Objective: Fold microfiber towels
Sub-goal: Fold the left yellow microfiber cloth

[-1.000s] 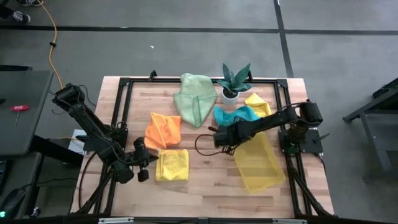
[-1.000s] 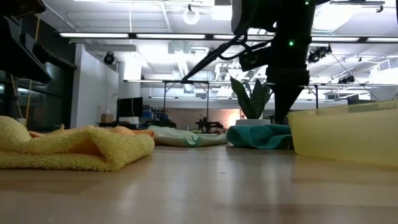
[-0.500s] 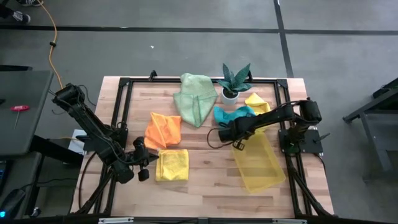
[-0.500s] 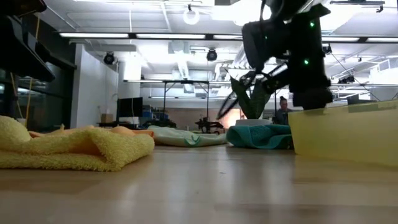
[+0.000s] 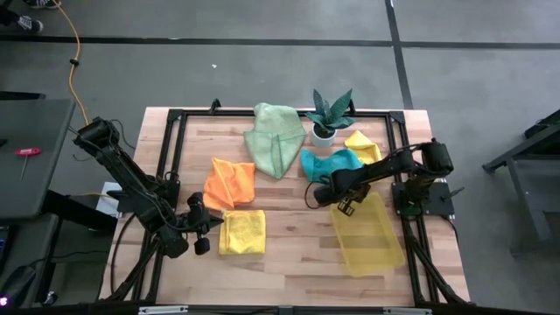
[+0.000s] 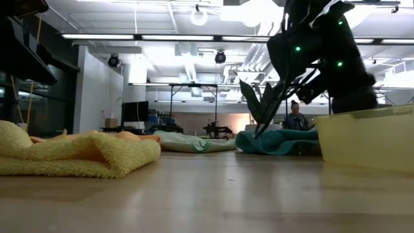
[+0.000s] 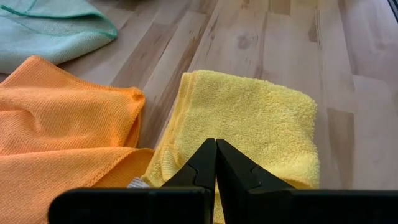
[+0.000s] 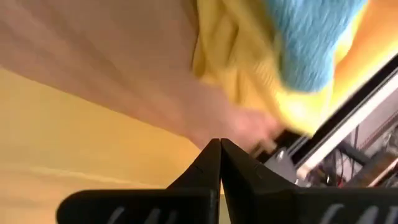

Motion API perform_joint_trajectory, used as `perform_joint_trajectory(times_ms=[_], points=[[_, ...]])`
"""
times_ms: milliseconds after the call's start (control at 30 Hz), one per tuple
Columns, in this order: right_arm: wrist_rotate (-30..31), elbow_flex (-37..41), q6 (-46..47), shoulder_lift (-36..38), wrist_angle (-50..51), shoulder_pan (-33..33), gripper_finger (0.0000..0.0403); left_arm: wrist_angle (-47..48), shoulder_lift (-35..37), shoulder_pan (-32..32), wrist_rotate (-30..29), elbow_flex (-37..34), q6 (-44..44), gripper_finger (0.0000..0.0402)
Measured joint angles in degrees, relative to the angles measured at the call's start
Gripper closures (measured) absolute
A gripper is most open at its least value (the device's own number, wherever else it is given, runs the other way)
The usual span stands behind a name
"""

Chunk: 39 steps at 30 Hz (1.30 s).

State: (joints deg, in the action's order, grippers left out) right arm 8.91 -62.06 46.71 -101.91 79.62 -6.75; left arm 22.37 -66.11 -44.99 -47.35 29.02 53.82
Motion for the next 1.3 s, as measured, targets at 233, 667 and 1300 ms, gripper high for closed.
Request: perform_joint_trajectory(times_ms=[233,667,1300], points=[[-6.0,0.0,4.8,0.0,1.4,-3.8,0.0403,0.0,0.0,0.0,0.0,0.0,0.0,0.0401],[6.6,0.0,10.8,11.6,1.4,-7.8,0.0403,0.0,0.0,0.0,-1.3,0.0,-1.9,0.0401],[11.4,20.1,-27.4,25.2,-90.8,-3.4,0.0403,-10.1,-7.6,15.3,19.9,5.3,-30.8,0.0401]])
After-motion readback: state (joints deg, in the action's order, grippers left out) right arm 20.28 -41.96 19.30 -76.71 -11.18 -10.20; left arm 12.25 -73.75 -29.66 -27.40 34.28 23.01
